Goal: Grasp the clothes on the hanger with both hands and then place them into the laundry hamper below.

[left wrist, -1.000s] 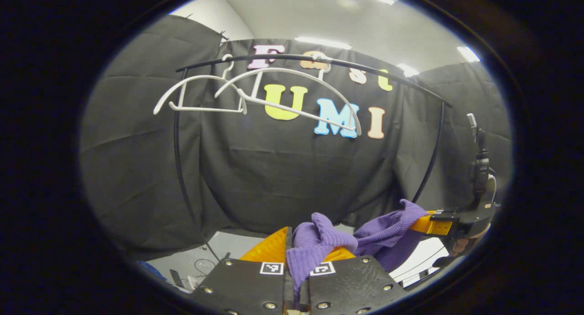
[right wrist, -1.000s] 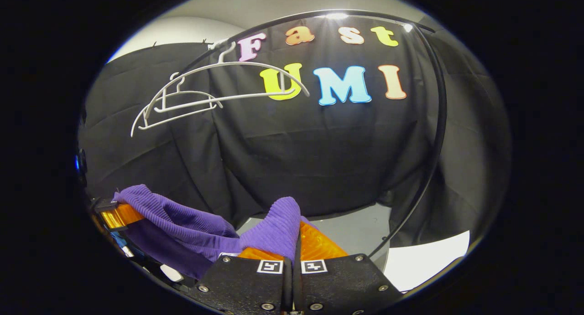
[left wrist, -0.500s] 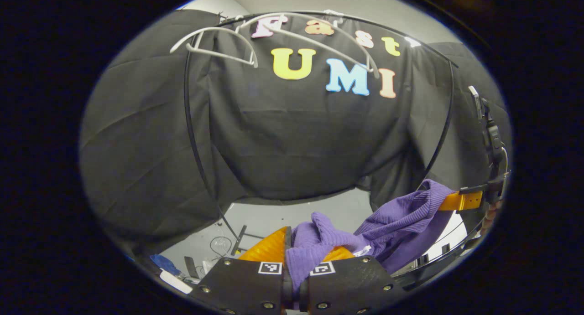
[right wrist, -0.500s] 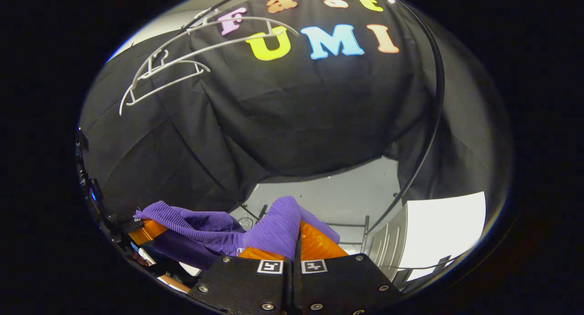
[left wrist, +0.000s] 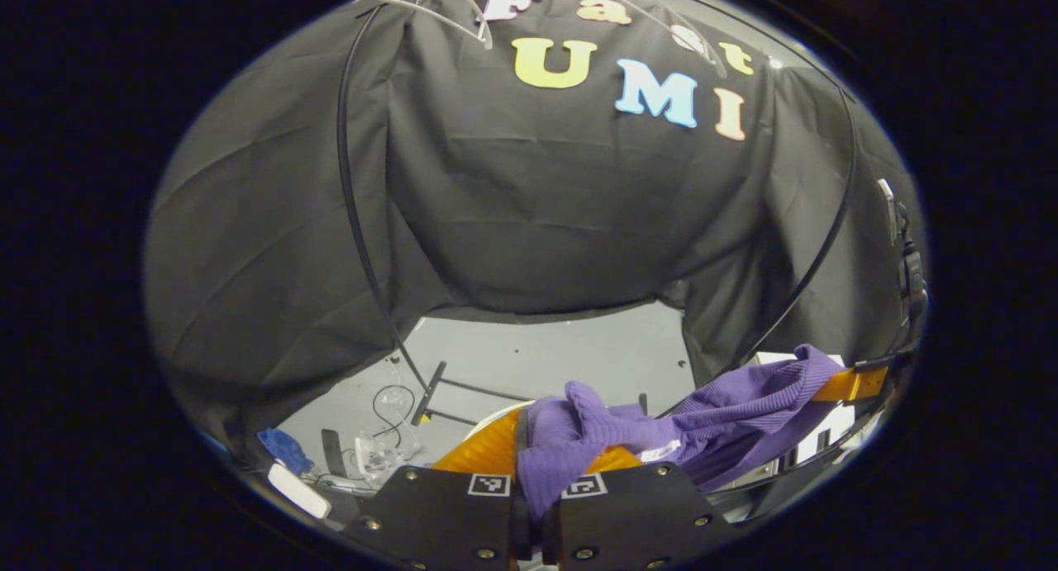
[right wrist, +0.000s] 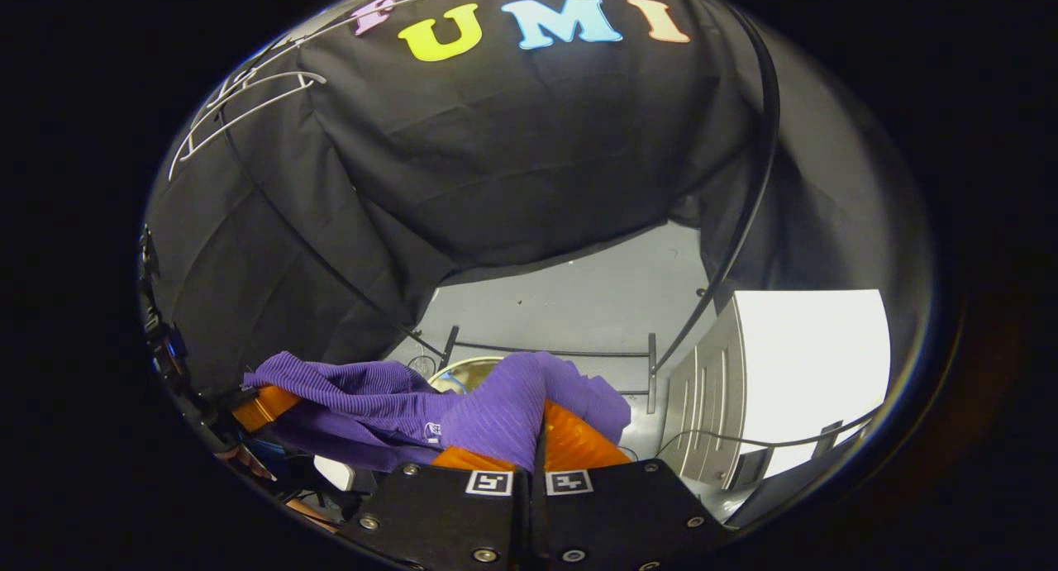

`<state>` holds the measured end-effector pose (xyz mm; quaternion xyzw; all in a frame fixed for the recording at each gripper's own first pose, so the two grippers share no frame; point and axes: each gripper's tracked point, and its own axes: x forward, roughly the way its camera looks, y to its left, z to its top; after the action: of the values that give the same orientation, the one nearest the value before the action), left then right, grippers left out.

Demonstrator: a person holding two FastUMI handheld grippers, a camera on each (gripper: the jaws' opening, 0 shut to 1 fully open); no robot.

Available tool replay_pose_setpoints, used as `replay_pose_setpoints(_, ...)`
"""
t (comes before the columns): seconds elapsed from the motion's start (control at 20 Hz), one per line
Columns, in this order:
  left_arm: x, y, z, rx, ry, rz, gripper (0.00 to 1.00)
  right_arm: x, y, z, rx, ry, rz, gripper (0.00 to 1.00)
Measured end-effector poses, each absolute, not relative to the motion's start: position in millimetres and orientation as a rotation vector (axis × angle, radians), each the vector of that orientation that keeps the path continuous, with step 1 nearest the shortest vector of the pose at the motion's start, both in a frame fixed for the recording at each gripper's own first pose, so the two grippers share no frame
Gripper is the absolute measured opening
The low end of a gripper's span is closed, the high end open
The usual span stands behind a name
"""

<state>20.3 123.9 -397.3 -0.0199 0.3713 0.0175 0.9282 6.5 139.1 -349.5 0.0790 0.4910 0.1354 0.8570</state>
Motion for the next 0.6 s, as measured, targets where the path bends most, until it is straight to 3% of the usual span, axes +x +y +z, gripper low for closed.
replay_pose_setpoints(0.6,19.4,103.5,-421.5,-0.001,0.801,-0.036,0.01,-5.8,140.5,-367.2,0.159,1.079,0.276,0.01)
